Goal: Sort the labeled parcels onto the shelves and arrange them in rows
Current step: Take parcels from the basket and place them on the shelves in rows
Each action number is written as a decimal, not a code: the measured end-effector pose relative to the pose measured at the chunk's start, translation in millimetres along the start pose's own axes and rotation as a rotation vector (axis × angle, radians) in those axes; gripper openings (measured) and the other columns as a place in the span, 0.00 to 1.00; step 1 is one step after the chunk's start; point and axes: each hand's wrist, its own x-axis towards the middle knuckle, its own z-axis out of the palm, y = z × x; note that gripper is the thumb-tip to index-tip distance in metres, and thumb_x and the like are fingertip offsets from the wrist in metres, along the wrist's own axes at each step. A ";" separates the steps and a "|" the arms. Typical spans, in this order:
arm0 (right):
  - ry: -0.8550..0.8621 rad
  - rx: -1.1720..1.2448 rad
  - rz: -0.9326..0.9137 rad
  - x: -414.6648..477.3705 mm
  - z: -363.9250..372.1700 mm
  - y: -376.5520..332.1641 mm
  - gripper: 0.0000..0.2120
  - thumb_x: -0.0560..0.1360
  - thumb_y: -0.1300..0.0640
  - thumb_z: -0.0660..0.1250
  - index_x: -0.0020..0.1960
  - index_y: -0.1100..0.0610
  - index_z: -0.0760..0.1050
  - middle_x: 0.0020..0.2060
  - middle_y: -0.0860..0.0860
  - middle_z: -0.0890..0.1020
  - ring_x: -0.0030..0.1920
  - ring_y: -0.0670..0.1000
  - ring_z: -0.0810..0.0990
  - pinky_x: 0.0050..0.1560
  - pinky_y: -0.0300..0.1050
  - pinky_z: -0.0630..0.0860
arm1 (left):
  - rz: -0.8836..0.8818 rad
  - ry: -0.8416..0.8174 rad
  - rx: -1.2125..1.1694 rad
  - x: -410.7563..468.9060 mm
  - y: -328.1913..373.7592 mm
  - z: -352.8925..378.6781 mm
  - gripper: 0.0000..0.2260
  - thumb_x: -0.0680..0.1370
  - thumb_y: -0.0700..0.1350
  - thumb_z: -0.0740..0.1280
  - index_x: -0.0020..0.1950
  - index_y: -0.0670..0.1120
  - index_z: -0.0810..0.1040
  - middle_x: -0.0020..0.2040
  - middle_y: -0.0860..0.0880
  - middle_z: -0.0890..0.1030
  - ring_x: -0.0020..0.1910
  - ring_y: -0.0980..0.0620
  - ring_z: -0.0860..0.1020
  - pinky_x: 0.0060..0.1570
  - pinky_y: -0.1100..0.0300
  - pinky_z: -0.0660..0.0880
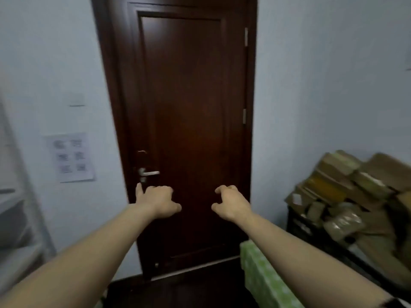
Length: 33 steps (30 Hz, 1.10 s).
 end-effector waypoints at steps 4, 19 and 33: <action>0.057 0.012 0.206 -14.6 -42.0 116.7 0.25 0.77 0.52 0.63 0.72 0.54 0.62 0.69 0.55 0.64 0.63 0.57 0.73 0.61 0.49 0.72 | 0.240 -0.053 -0.044 37.6 132.5 29.5 0.26 0.77 0.57 0.63 0.74 0.51 0.64 0.70 0.49 0.71 0.72 0.46 0.65 0.73 0.43 0.40; 0.368 0.149 0.871 -54.9 -153.1 445.4 0.23 0.75 0.57 0.65 0.69 0.58 0.67 0.64 0.56 0.74 0.61 0.55 0.75 0.57 0.45 0.72 | 0.731 -0.371 -0.368 138.7 525.8 167.2 0.23 0.76 0.55 0.65 0.67 0.44 0.71 0.61 0.45 0.76 0.58 0.44 0.76 0.54 0.54 0.76; 0.170 0.433 0.816 -9.8 -113.8 597.3 0.19 0.77 0.59 0.65 0.68 0.57 0.70 0.63 0.53 0.75 0.63 0.53 0.74 0.61 0.44 0.72 | 0.358 -0.283 -0.301 180.7 640.5 268.1 0.59 0.67 0.64 0.73 0.76 0.41 0.33 0.77 0.41 0.51 0.75 0.41 0.56 0.68 0.48 0.64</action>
